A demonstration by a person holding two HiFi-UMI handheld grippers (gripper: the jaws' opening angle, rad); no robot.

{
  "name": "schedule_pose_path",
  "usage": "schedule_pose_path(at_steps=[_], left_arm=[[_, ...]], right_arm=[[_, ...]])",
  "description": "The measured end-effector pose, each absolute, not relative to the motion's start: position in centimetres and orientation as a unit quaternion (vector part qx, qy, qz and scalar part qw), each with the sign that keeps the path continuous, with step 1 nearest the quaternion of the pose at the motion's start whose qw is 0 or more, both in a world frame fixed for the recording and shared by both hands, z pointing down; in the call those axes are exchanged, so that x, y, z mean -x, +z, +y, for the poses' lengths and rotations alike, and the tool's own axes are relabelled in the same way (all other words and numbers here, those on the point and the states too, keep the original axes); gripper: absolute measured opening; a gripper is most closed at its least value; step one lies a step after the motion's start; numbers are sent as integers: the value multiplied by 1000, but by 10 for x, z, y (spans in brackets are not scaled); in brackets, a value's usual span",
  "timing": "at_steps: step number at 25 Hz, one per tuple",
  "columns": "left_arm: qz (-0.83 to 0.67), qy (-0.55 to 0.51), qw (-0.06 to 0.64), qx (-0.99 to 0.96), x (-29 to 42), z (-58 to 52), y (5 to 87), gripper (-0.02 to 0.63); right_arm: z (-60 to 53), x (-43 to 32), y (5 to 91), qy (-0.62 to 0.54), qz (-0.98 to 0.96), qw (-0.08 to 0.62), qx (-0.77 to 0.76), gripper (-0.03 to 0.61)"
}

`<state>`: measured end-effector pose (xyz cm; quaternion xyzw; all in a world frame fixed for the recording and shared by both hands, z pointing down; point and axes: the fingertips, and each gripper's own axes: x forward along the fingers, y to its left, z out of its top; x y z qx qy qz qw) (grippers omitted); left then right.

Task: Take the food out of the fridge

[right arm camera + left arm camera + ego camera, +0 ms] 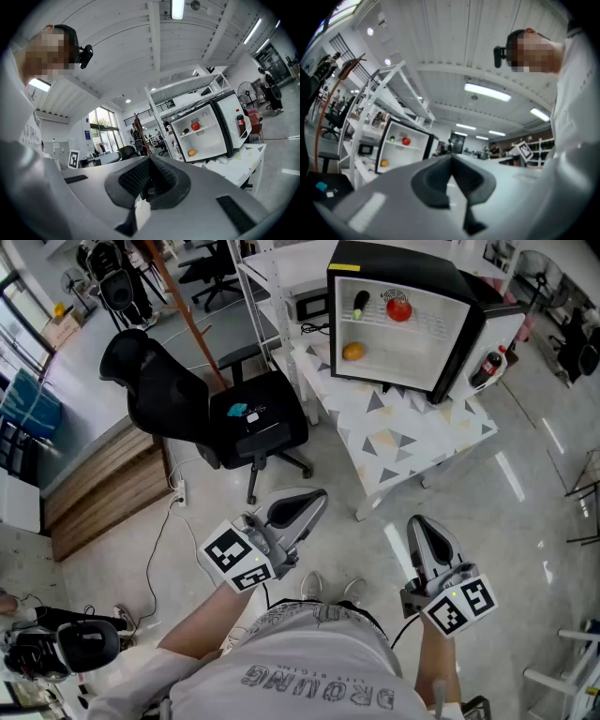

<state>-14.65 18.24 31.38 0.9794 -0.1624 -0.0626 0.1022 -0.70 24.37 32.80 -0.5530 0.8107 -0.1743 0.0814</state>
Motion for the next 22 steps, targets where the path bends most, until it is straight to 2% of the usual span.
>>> schedule_pose_path(at_steps=[22], left_arm=[[-195,-54,101,-974,103,195,318,6]], right_arm=[[245,-40,335,-189,824,97,526,2]])
